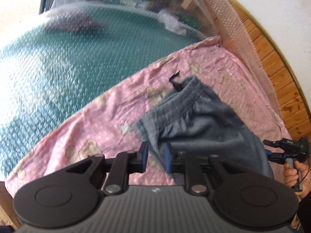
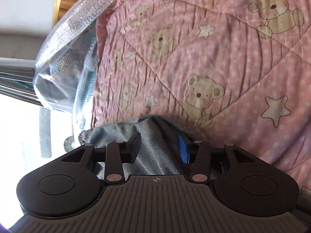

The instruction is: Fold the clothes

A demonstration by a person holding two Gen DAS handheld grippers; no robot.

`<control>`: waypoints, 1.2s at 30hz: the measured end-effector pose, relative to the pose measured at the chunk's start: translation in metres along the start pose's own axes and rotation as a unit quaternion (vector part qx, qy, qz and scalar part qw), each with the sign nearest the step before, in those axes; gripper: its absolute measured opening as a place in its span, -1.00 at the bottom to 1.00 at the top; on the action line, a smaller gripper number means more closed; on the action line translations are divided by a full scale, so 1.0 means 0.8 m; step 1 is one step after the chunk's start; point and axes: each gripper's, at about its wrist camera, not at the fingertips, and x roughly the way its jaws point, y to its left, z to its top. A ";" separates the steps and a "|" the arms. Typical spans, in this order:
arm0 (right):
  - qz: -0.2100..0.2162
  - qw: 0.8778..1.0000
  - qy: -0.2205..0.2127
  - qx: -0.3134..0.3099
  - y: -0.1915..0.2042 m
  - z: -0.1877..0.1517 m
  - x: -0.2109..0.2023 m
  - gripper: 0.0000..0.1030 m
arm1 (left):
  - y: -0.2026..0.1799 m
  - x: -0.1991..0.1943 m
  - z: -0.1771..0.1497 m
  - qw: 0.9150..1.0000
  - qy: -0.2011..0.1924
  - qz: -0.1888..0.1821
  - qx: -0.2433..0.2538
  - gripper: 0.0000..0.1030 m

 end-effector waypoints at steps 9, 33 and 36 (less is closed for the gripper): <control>0.051 0.993 0.042 0.096 -0.011 0.018 0.035 0.24 | -0.083 0.153 0.047 0.994 0.079 -0.035 0.068 -0.50; -0.185 0.977 -0.061 -0.085 -0.011 -0.163 -0.103 -0.35 | -0.108 0.215 0.097 0.990 0.081 -0.020 0.116 -0.93; -0.227 0.967 -0.118 -0.008 -0.075 -0.217 -0.156 -1.00 | -0.079 0.226 0.115 0.992 0.089 -0.028 0.088 -0.92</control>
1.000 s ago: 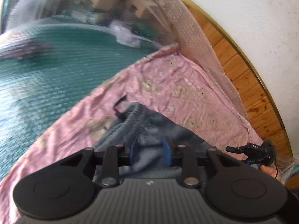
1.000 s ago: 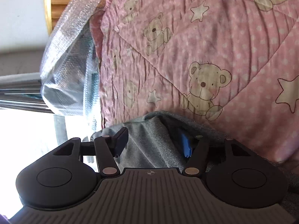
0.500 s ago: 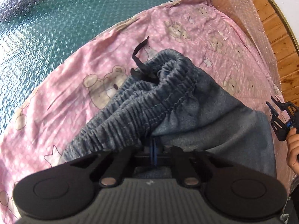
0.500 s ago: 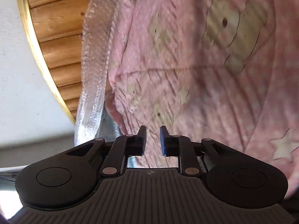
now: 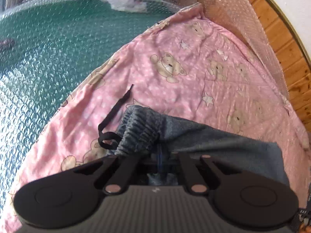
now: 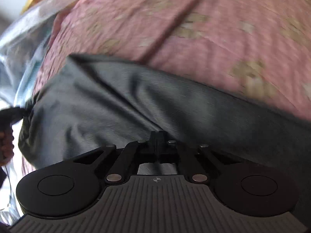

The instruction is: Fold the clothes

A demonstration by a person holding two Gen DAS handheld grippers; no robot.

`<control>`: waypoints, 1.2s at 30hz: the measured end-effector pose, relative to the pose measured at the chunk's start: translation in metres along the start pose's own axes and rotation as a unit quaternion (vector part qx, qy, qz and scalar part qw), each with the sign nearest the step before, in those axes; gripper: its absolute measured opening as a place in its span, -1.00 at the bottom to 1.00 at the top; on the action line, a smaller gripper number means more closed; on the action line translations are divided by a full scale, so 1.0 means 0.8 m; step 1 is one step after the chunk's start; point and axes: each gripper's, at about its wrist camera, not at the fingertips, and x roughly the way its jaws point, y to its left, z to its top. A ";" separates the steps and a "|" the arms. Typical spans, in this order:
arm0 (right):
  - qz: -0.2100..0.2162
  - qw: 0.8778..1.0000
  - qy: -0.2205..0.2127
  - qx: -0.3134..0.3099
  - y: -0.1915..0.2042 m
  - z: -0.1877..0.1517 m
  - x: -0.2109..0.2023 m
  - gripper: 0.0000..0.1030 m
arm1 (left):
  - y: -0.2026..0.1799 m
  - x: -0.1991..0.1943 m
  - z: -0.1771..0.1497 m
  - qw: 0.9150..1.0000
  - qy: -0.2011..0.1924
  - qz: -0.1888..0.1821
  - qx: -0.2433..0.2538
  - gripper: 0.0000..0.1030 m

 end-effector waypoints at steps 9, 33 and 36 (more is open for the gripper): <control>0.017 0.973 -0.114 0.202 -0.066 -0.160 -0.127 -0.12 | -0.037 -0.069 -0.063 0.995 0.021 -0.076 0.059 -0.37; 0.199 0.861 -0.173 0.435 -0.051 -0.276 -0.048 0.15 | -0.089 0.025 -0.223 0.962 0.123 -0.218 -0.113 -0.11; 0.192 0.847 -0.179 0.462 -0.055 -0.284 -0.043 0.14 | -0.089 0.024 -0.223 0.964 0.106 -0.211 -0.122 -0.13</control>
